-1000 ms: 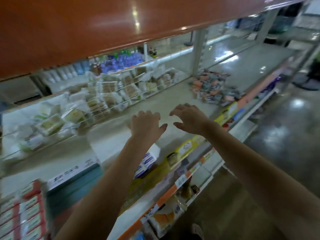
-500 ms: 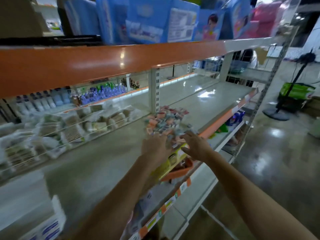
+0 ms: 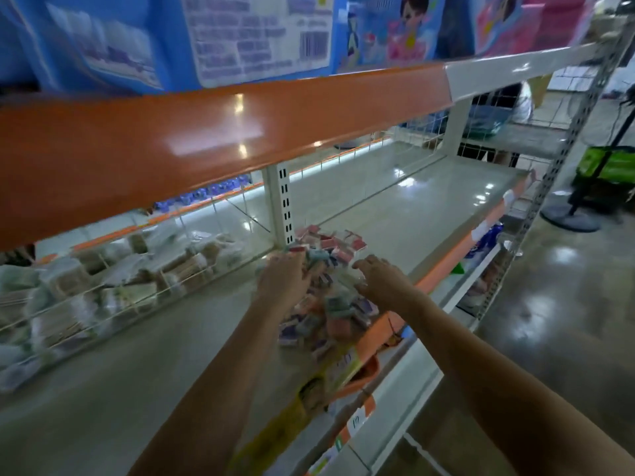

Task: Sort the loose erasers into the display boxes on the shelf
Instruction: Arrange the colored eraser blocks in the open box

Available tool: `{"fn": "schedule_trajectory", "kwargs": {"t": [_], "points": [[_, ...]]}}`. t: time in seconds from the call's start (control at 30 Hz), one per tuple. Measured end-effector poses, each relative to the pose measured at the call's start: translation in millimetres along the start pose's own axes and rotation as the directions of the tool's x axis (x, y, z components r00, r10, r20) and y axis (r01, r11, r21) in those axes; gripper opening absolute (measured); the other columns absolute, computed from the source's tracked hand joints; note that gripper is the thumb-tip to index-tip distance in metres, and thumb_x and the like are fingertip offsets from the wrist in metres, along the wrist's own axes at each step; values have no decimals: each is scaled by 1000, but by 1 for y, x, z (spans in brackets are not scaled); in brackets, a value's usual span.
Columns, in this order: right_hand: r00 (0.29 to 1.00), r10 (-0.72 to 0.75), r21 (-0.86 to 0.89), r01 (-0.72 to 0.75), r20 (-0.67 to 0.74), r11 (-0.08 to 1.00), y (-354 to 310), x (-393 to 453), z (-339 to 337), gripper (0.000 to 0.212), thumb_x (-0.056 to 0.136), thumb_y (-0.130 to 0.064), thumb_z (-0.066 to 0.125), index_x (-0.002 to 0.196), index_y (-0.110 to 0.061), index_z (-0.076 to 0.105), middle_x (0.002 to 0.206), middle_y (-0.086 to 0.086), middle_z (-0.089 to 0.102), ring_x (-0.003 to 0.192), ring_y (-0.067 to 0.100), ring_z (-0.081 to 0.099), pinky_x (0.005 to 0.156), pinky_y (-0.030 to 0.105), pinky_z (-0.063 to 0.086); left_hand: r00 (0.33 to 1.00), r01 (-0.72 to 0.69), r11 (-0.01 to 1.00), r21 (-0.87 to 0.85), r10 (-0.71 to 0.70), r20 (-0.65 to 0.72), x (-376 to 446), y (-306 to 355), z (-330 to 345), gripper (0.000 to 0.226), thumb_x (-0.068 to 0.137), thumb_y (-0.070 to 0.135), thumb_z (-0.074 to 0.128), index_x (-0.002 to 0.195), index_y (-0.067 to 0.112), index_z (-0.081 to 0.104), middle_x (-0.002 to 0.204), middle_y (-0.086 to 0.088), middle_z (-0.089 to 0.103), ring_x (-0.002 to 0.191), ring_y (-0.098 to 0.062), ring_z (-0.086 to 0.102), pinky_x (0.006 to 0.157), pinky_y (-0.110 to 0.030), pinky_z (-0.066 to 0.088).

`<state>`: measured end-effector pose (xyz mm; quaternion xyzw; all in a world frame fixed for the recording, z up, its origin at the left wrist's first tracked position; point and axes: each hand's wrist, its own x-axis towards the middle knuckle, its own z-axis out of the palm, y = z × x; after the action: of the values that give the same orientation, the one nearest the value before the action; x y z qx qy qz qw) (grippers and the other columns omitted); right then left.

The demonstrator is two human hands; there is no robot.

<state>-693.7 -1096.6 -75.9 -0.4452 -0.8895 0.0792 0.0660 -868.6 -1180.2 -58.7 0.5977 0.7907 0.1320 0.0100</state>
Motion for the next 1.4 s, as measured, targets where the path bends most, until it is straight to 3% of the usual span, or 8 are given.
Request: {"fn": "schedule_trajectory", "kwargs": {"t": [0.27,0.47,0.57,0.7,0.9,1.03,1.27,1.4], "points": [[999,-49,74,47,25,996,14,70,17,66,91,-33,53,147,-18,22,147,8,36,132,26,38,108,41,34,995,95,993,63,-94,-12,58,-33,19,33,95,22,48,127,20,53,122,-4,60,110,-24,54,84,-35,47],[991,-130,144,130,-10,981,31,96,31,60,91,-29,55,144,-18,30,136,8,50,123,25,49,102,40,42,990,134,986,-95,-137,-24,64,-32,34,43,90,58,48,98,19,65,93,6,65,82,-12,59,73,-28,48],[980,-189,211,196,-55,958,41,100,33,48,89,-27,59,134,-18,45,124,7,58,111,23,56,94,36,47,983,155,977,-148,-168,-80,59,-23,32,38,88,51,54,98,16,65,85,8,57,79,-12,53,68,-26,40],[948,-302,267,318,-99,910,54,101,28,26,85,-24,63,111,-20,59,109,-2,60,98,14,58,82,23,47,971,176,964,-201,-204,-128,51,-16,38,29,89,43,57,100,18,68,91,3,69,80,-16,62,72,-30,49],[844,-536,552,458,-24,697,53,81,3,25,85,-17,65,108,-21,61,106,-4,60,91,5,57,79,13,48,949,263,892,-367,-307,-68,6,12,26,20,94,18,53,110,14,65,97,-3,64,83,-16,59,64,-17,40],[781,-625,707,442,0,553,37,55,-2,26,87,-14,62,113,-16,62,105,-3,62,91,3,59,74,8,46,884,330,767,-551,-456,-104,-43,29,16,18,97,17,49,105,21,64,95,-2,65,77,-13,60,65,-22,45],[752,-652,860,267,97,435,-19,9,-2,17,93,-14,53,96,-4,66,80,9,67,73,21,64,71,39,53,741,345,578,-740,-652,-164,-133,47,-10,31,98,8,45,93,33,62,85,3,63,67,0,59,61,-19,51],[677,-713,939,100,179,331,-62,-26,0,20,96,-13,48,104,-2,63,72,5,64,60,7,62,57,21,52,679,342,470,-814,-722,-132,-192,45,-25,19,93,17,55,100,32,63,91,4,64,81,-8,61,70,-22,54]]}}
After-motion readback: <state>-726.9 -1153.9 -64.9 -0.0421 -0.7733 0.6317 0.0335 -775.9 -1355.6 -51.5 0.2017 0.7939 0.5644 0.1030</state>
